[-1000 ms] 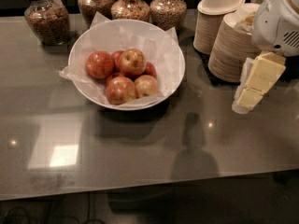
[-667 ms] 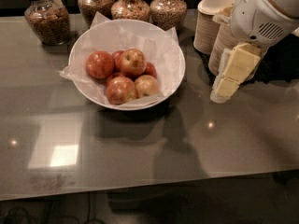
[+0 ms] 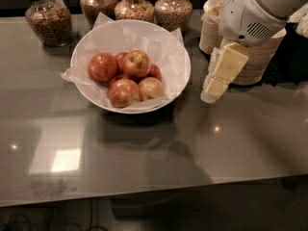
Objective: Pick apple from white bowl
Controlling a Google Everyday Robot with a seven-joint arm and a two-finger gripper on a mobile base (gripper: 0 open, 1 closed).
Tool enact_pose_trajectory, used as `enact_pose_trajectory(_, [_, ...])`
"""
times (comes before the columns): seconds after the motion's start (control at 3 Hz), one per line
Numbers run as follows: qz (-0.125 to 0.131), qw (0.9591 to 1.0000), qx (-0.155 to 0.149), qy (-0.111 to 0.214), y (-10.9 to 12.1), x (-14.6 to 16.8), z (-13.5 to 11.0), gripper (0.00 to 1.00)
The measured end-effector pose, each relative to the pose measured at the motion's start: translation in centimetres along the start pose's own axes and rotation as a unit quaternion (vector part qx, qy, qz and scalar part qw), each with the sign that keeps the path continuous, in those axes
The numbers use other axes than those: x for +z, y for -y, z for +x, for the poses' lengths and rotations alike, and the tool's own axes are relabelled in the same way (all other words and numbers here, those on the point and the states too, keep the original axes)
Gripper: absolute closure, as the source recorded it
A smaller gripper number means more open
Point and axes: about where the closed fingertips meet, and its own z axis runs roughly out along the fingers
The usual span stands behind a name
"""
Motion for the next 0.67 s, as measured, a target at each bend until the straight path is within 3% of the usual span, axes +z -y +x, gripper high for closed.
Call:
enact_pose_trajectory(0.33, [0.004,0.9999,-0.004,0.016,0.3,0.5,-0.8,0.00])
enact_pose_trajectory(0.67, [0.017,0.9966,-0.027,0.076,2.2,1.3,-4.4,0.00])
